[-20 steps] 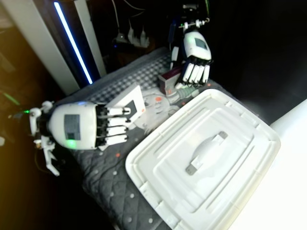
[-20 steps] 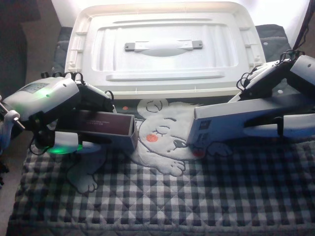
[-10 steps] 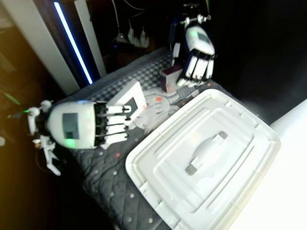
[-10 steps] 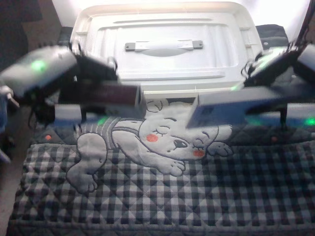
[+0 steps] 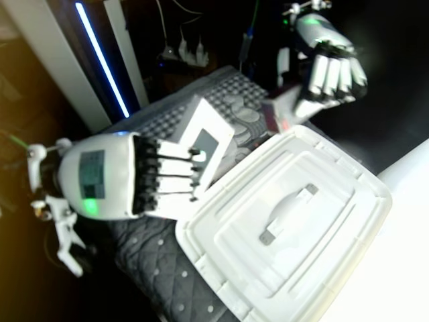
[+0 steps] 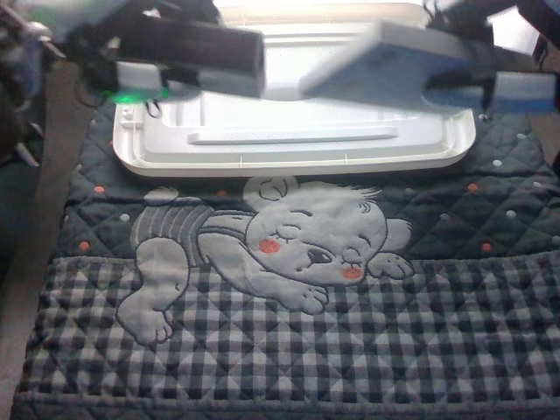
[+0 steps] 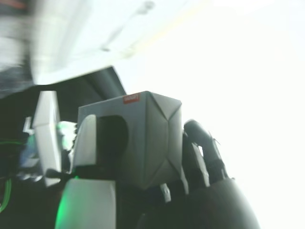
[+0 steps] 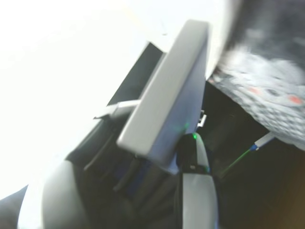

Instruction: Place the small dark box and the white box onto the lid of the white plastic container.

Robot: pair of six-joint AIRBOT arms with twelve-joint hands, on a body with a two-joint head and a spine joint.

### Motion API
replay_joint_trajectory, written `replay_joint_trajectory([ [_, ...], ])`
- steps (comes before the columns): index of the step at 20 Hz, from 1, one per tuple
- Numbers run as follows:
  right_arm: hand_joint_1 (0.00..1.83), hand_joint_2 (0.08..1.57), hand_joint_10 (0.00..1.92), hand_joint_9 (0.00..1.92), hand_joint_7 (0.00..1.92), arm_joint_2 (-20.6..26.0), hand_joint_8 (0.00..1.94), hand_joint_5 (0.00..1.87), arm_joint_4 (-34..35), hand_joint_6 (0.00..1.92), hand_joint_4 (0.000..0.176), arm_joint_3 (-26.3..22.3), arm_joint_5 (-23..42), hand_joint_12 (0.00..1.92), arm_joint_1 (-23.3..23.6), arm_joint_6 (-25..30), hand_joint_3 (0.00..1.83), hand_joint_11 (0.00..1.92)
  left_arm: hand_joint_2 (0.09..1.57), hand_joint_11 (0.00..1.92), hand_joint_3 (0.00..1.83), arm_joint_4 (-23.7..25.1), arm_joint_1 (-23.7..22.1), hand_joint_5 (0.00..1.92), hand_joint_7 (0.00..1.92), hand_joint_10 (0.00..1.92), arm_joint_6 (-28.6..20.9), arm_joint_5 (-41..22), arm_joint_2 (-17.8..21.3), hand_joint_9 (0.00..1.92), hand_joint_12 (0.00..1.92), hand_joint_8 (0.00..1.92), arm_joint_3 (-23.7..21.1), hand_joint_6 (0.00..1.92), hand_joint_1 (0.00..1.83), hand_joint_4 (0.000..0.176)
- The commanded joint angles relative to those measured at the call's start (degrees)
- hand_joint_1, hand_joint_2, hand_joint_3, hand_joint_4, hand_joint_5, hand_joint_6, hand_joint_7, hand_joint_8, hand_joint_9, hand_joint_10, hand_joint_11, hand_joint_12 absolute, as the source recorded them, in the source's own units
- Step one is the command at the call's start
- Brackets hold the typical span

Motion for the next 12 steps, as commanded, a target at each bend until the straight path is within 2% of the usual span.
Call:
replay_joint_trajectory([
  [1, 1.27, 1.05, 1.14, 0.98, 1.11, 0.4, 0.96, 1.15, 1.6, 0.54, 0.000, 1.0, 4.7, 1.66, 1.0, 0.2, 0.00, 0.80, 1.14, 0.57, 0.00, -1.1, -1.5, 0.99, 0.89, 1.36, -0.1, -3.5, -0.6, 0.75, 1.76, 1.37, 1.8, 0.75, 1.25, 0.000],
  [2, 1.26, 1.06, 0.92, 1.01, 1.13, 0.2, 0.84, 1.09, 1.6, 0.71, 0.000, 1.8, 3.1, 1.53, 1.8, 0.1, 0.00, 0.78, 1.16, 0.55, 0.00, -1.1, -2.4, 0.97, 0.86, 1.43, -0.1, -2.0, -2.1, 0.72, 1.82, 1.43, 3.9, 0.76, 1.25, 0.000],
  [3, 1.26, 1.05, 0.85, 1.04, 1.13, -0.1, 0.84, 1.12, 0.9, 0.66, 0.000, 2.9, -0.2, 1.46, 3.0, -0.6, 0.00, 0.81, 1.16, 0.51, 0.00, -1.1, -3.3, 0.97, 0.86, 1.40, -0.2, 0.4, -3.5, 0.69, 1.79, 1.41, 5.9, 0.78, 1.25, 0.000],
  [4, 1.28, 1.05, 0.81, 1.11, 1.14, -0.4, 0.92, 1.18, 0.7, 0.46, 0.000, 3.6, -1.5, 1.39, 3.3, -0.6, 0.00, 0.90, 1.16, 0.48, 0.00, -1.1, -3.4, 0.97, 0.84, 1.40, -0.2, 1.2, -3.7, 0.65, 1.81, 1.44, 6.3, 0.78, 1.24, 0.000],
  [5, 1.37, 1.08, 1.09, 1.04, 1.02, -0.6, 0.97, 1.07, 0.7, 0.55, 0.000, 4.4, -3.2, 1.35, 3.5, -0.5, 0.00, 0.87, 1.17, 0.46, 0.00, -1.7, -3.5, 0.91, 0.86, 1.24, -0.2, 2.5, -3.7, 0.67, 1.71, 1.38, 6.8, 0.90, 1.22, 0.000],
  [6, 1.23, 1.04, 0.71, 0.72, 0.75, -0.5, 0.43, 0.77, 0.7, 0.25, 0.000, 4.6, -3.9, 1.37, 3.5, -0.5, 0.00, 0.47, 1.08, 0.27, 0.00, -2.4, -3.6, 0.61, 0.63, 0.86, -0.2, 3.2, -3.7, 0.52, 1.45, 0.65, 7.3, 0.42, 1.07, 0.000],
  [7, 1.09, 1.00, 0.32, 0.34, 0.45, -0.5, 0.13, 0.42, 0.8, 0.07, 0.040, 4.7, -4.0, 0.79, 3.5, -0.5, 0.00, 0.09, 1.01, 0.10, 0.00, -3.1, -3.6, 0.33, 0.40, 0.45, -0.2, 3.5, -3.8, 0.36, 1.23, 0.19, 7.7, 0.12, 0.96, 0.031],
  [8, 0.98, 0.99, 0.11, 0.14, 0.24, -0.5, 0.03, 0.21, 0.8, 0.01, 0.082, 4.9, -4.2, 0.19, 3.5, -0.5, 0.00, 0.02, 0.96, 0.02, 0.00, -3.6, -3.7, 0.18, 0.21, 0.17, -0.2, 3.6, -3.8, 0.23, 1.01, 0.04, 8.0, 0.02, 0.90, 0.110],
  [9, 0.86, 0.95, 0.02, 0.03, 0.05, -0.5, 0.00, 0.04, 0.8, 0.00, 0.151, 5.0, -4.3, 0.04, 3.5, -0.6, 0.00, 0.00, 0.88, 0.00, 0.00, -4.1, -3.8, 0.03, 0.04, 0.03, -0.2, 3.5, -3.9, 0.05, 0.20, 0.01, 8.2, 0.00, 0.86, 0.163],
  [10, 0.79, 0.92, 0.00, 0.00, 0.01, -0.5, 0.00, 0.01, 0.8, 0.00, 0.163, 5.0, -4.3, 0.01, 3.5, -0.6, 0.00, 0.00, 0.84, 0.01, 0.00, -4.3, -3.9, 0.01, 0.01, 0.01, -0.2, 3.2, -4.0, 0.01, 0.05, 0.00, 8.3, 0.00, 0.81, 0.173],
  [11, 0.74, 0.92, 0.00, 0.00, 0.00, -0.5, 0.00, 0.00, 0.8, 0.00, 0.173, 5.0, -4.4, 0.00, 3.5, -0.6, 0.00, 0.00, 0.81, 0.00, 0.00, -4.3, -3.9, 0.00, 0.00, 0.00, -0.4, 2.9, -4.0, 0.00, 0.01, 0.00, 8.1, 0.00, 0.86, 0.175],
  [12, 0.73, 0.91, 0.00, 0.00, 0.00, -0.5, 0.00, 0.00, 0.8, 0.00, 0.175, 5.0, -4.3, 0.00, 3.5, -0.6, 0.00, 0.00, 0.78, 0.00, 0.00, -4.3, -3.8, 0.00, 0.00, 0.00, -0.5, 2.6, -4.0, 0.00, 0.00, 0.00, 8.0, 0.00, 0.87, 0.176],
])
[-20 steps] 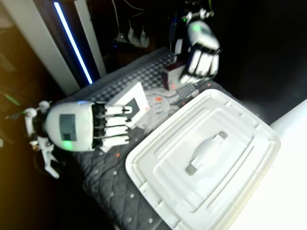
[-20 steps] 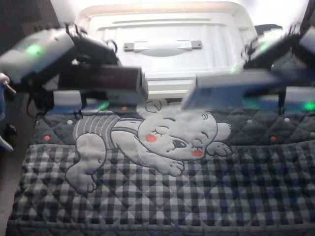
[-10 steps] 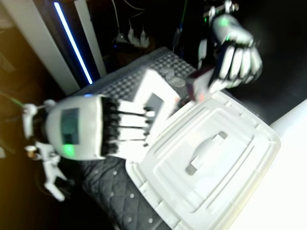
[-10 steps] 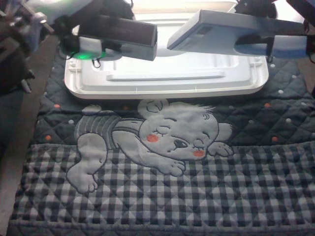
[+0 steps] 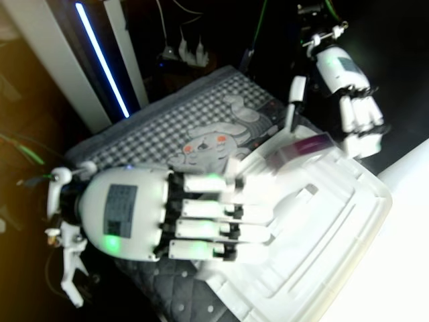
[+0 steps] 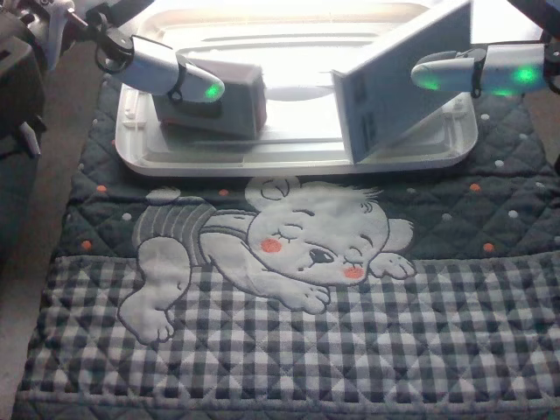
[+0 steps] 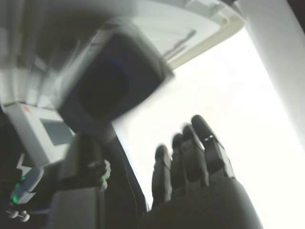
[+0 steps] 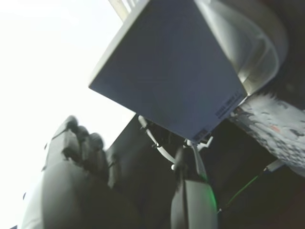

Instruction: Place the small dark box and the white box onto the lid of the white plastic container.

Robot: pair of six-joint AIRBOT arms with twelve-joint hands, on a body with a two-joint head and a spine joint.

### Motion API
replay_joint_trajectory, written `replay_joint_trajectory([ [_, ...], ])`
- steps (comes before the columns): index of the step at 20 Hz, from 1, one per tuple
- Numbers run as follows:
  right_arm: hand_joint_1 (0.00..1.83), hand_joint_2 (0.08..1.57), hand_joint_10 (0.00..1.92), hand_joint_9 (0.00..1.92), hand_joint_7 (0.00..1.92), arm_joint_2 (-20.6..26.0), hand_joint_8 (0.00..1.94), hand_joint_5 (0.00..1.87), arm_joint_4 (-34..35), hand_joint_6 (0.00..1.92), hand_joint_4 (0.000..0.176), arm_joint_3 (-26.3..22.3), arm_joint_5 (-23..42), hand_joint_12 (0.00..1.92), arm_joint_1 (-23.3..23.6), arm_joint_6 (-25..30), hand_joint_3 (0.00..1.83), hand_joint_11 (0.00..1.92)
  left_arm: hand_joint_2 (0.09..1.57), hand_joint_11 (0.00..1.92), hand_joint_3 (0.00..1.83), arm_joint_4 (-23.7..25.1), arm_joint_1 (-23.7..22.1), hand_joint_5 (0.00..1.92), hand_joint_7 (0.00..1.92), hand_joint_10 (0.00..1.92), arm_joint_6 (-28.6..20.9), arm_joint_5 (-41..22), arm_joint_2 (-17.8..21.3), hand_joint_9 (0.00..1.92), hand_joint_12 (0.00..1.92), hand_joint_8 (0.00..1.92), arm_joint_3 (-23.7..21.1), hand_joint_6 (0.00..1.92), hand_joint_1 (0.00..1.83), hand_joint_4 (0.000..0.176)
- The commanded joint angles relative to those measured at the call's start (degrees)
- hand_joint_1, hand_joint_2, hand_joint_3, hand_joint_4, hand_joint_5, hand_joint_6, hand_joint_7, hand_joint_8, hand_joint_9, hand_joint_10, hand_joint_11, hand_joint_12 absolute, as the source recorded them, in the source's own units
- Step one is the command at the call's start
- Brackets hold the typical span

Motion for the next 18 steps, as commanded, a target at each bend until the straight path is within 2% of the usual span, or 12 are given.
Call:
replay_joint_trajectory([
  [1, 0.71, 0.89, 0.00, 0.00, 0.00, 0.8, 0.00, 0.00, 2.0, 0.00, 0.176, 0.2, 6.3, 0.00, 0.6, 0.3, 0.00, 0.00, 0.81, 0.00, 0.00, -0.5, -0.3, 0.00, 0.00, 0.00, -0.3, -7.2, 0.2, 0.00, 0.00, 0.00, -0.2, 0.00, 0.82, 0.176],
  [3, 0.70, 0.88, 0.00, 0.00, 0.00, 0.8, 0.00, 0.00, 1.6, 0.00, 0.176, -0.2, 6.3, 0.00, 0.6, 0.3, 0.00, 0.00, 0.86, 0.00, 0.02, -0.5, 0.3, 0.00, 0.00, 0.00, -0.6, -7.9, 0.3, 0.00, 0.00, 0.00, -0.7, 0.00, 0.86, 0.176],
  [4, 0.65, 0.90, 0.00, 0.00, 0.00, 0.8, 0.00, 0.00, 1.3, 0.00, 0.176, -0.6, 6.3, 0.00, 0.6, 0.3, 0.00, 0.00, 0.87, 0.00, 0.02, -0.3, 0.5, 0.00, 0.00, 0.00, -0.8, -8.4, 0.5, 0.00, 0.00, 0.00, -1.1, 0.00, 0.83, 0.176],
  [5, 0.63, 0.89, 0.00, 0.00, 0.00, 0.9, 0.00, 0.00, 0.9, 0.00, 0.176, -1.2, 6.3, 0.00, 0.6, 0.3, 0.00, 0.00, 0.92, 0.00, 0.02, -0.2, 0.8, 0.00, 0.00, 0.00, -0.9, -9.0, 0.8, 0.00, 0.00, 0.00, -1.7, 0.00, 0.73, 0.176],
  [6, 0.67, 0.87, 0.00, 0.00, 0.00, 1.1, 0.00, 0.00, 0.4, 0.00, 0.176, -1.8, 6.3, 0.00, 0.6, 0.3, 0.00, 0.00, 0.83, 0.02, 0.00, -0.1, 1.0, 0.00, 0.00, 0.00, -0.9, -9.7, 1.2, 0.00, 0.01, 0.00, -2.3, 0.00, 0.73, 0.176],
  [7, 0.73, 0.85, 0.00, 0.00, 0.00, 1.4, 0.00, 0.00, -0.8, 0.00, 0.176, -3.0, 6.6, 0.00, 0.6, 0.3, 0.00, 0.00, 0.81, 0.06, 0.00, 0.1, 1.4, 0.00, 0.00, 0.00, -0.9, -10.8, 2.0, 0.00, 0.02, 0.00, -3.5, 0.00, 0.75, 0.176],
  [10, 0.74, 0.81, 0.00, 0.00, 0.00, 4.5, 0.00, 0.00, -2.3, 0.00, 0.176, -6.1, 9.1, 0.00, 0.6, 0.3, 0.00, 0.00, 0.80, 0.01, 0.00, 0.2, 2.8, 0.00, 0.00, 0.00, -0.9, -14.9, 4.4, 0.00, 0.00, 0.00, -6.6, 0.00, 0.80, 0.176],
  [11, 0.71, 0.79, 0.00, 0.00, 0.00, 5.4, 0.00, 0.00, -2.2, 0.00, 0.154, -7.1, 10.5, 0.00, 0.6, 0.3, 0.00, 0.00, 0.78, 0.01, 0.00, 0.2, 3.4, 0.00, 0.00, 0.00, -1.0, -16.7, 5.3, 0.00, 0.00, 0.00, -7.9, 0.00, 0.83, 0.176],
  [12, 0.71, 0.79, 0.00, 0.00, 0.00, 6.1, 0.00, 0.00, -2.2, 0.00, 0.154, -7.9, 11.7, 0.00, 0.6, 0.3, 0.00, 0.00, 0.78, 0.01, 0.00, 0.1, 3.8, 0.00, 0.00, 0.00, -1.2, -18.6, 6.4, 0.00, 0.00, 0.00, -9.2, 0.00, 0.83, 0.176],
  [13, 0.68, 0.75, 0.00, 0.00, 0.00, 6.7, 0.00, 0.00, -2.2, 0.00, 0.175, -9.1, 12.8, 0.00, 0.6, 0.3, 0.00, 0.00, 0.80, 0.04, 0.00, 0.0, 4.8, 0.00, 0.00, 0.00, -1.9, -21.6, 8.1, 0.00, 0.02, 0.00, -10.9, 0.00, 0.88, 0.176],
  [18, 0.82, 0.70, 0.00, 0.00, 0.00, 8.0, 0.00, 0.00, -1.6, 0.00, 0.173, -11.9, 18.1, 0.00, -1.2, 0.3, 0.00, 0.00, 0.82, 0.00, 0.00, -0.3, 8.0, 0.00, 0.00, 0.00, -2.6, -30.4, 11.0, 0.00, 0.00, 0.00, -15.0, 0.00, 0.86, 0.176],
])
